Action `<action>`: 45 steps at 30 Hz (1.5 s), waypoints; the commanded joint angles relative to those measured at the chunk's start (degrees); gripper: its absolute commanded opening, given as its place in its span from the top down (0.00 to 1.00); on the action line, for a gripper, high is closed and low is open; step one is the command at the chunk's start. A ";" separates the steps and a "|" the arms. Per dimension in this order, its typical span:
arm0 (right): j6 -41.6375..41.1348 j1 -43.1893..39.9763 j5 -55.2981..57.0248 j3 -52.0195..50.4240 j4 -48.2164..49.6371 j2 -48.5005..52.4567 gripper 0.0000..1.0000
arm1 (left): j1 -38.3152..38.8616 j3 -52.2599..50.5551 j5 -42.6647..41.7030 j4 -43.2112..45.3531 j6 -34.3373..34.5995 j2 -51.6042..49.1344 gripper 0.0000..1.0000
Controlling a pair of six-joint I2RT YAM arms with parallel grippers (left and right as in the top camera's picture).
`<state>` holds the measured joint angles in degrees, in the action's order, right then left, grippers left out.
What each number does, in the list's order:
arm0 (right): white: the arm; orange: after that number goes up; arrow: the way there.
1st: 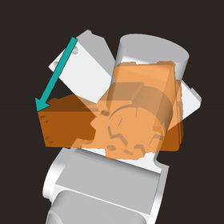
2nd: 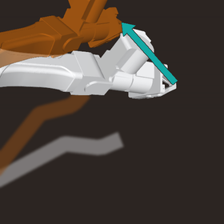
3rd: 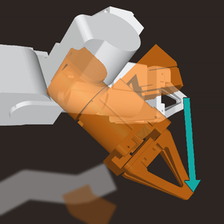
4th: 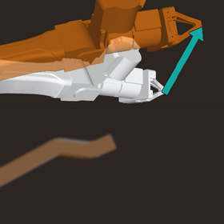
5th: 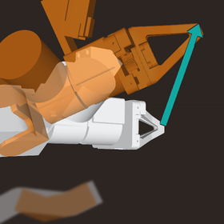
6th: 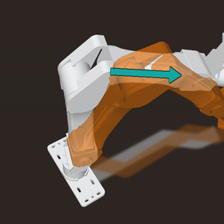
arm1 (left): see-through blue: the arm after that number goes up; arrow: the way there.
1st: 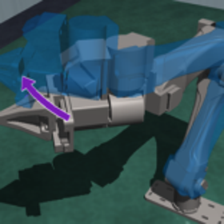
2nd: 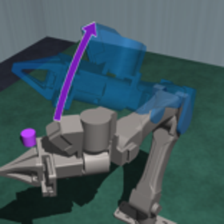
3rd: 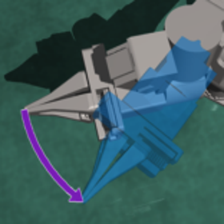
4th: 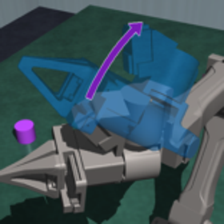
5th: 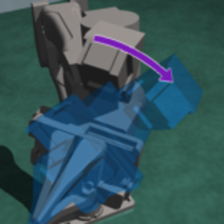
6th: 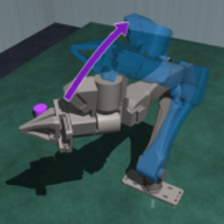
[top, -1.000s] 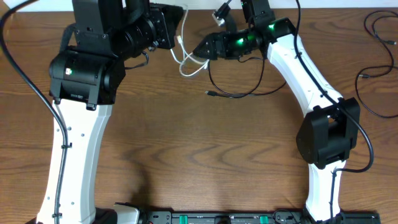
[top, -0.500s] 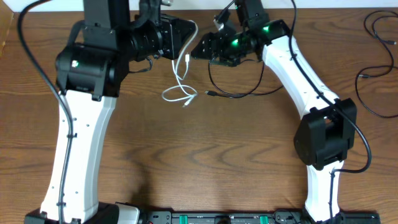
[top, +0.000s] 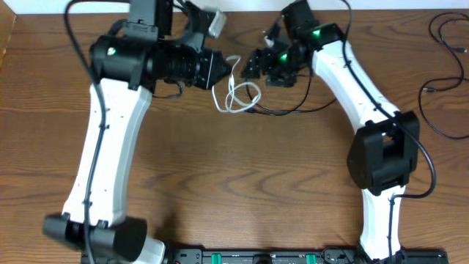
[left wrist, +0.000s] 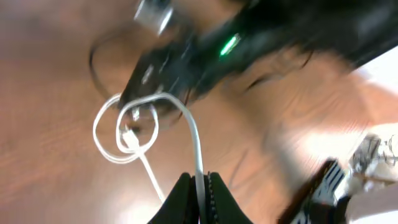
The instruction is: Untangle cables
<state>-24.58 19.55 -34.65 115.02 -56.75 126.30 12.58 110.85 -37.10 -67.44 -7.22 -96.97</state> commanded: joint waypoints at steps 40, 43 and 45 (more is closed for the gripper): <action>5.38 6.58 15.23 -0.46 -9.92 0.48 0.18 | 0.09 -36.48 18.27 17.90 13.53 -3.91 0.50; 5.35 6.71 15.21 -0.46 -9.92 0.48 0.18 | 0.09 -36.81 18.36 18.18 13.29 -3.91 0.33; 5.35 6.84 15.21 -0.50 -9.90 0.48 0.17 | 0.02 -36.81 18.36 18.64 13.31 -3.91 0.28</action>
<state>-20.05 25.76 -20.47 115.00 -66.50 126.32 12.58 74.06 -18.13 -49.36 5.82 -100.62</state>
